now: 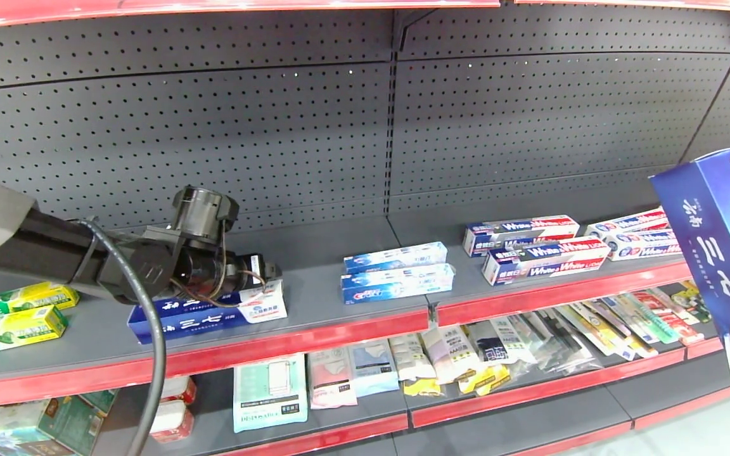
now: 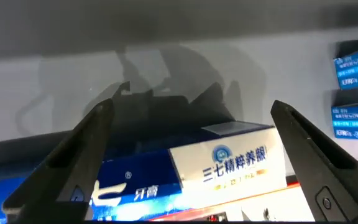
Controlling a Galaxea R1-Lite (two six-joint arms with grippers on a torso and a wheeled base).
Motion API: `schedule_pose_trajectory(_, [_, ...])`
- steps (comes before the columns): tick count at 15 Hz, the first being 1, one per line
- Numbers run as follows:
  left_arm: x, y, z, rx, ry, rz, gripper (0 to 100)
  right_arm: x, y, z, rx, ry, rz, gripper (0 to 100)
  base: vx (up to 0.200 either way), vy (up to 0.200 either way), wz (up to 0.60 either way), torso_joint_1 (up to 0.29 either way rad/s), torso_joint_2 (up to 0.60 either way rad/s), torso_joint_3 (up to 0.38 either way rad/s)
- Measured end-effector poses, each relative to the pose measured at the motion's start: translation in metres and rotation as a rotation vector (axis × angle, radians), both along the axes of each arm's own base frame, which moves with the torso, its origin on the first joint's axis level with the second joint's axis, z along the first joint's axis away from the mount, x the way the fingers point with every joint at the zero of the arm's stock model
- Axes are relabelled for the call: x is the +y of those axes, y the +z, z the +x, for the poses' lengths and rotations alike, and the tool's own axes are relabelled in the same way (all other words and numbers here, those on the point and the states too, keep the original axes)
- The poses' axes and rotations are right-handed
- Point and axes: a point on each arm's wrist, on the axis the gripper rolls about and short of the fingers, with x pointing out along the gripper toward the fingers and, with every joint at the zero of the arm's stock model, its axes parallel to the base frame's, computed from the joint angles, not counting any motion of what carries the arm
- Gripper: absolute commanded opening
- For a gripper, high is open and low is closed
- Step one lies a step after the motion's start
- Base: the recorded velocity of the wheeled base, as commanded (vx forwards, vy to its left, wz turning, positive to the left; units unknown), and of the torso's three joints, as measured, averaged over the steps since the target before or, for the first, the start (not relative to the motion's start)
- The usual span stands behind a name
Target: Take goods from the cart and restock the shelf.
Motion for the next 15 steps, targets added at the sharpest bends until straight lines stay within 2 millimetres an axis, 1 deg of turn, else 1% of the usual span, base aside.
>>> schedule_pose_trajectory(4, [-0.003,-0.0032,-0.0003,0.011,-0.015,-0.004,100,0.0,0.0,-0.0002,-0.001,0.0,0.0,0,0.0,0.0,0.0,0.0,0.0,0.0])
schedule_pose_trajectory(15, [-0.0005,-0.0037,-0.004,0.025,-0.029,-0.016,100,0.0,-0.0028,-0.0005,0.009,0.0,0.0,0,0.0,0.0,0.0,0.0,0.0,0.0])
